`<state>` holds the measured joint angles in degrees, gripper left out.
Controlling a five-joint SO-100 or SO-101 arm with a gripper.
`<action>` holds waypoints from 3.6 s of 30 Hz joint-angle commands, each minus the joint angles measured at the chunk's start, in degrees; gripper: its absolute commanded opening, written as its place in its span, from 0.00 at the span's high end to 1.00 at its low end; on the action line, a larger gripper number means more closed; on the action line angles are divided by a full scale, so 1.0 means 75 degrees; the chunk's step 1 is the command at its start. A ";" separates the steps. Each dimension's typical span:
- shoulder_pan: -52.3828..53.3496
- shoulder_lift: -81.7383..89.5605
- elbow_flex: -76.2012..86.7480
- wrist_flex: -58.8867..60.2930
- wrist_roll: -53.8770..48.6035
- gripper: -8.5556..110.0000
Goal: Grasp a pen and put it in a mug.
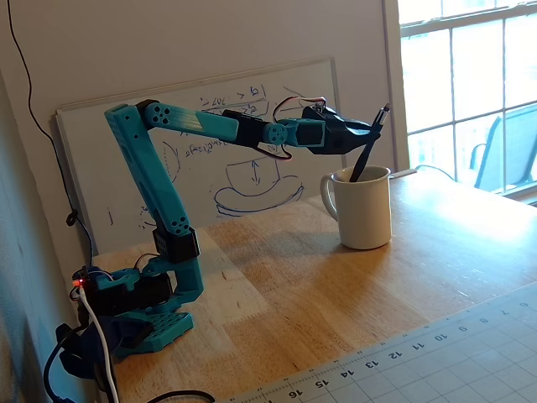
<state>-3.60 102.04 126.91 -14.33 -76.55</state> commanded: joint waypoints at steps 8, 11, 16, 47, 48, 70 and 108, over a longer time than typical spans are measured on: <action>-0.0445 0.0199 -0.0129 -0.0293 0.0023 0.90; -0.0504 0.0199 -0.0129 -0.0293 0.0023 0.85; -0.0504 0.0199 -0.0129 -0.0293 0.0047 0.77; 0.0879 0.4137 0.3141 -0.0164 0.0141 0.73; 0.0926 0.4207 0.3363 -0.0164 0.0141 0.73; 0.0996 0.6820 0.5191 -0.0164 0.3422 0.80; 0.1008 1.1777 0.7066 0.7594 1.1063 0.92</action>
<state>4.48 189.05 180.79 36.21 5.98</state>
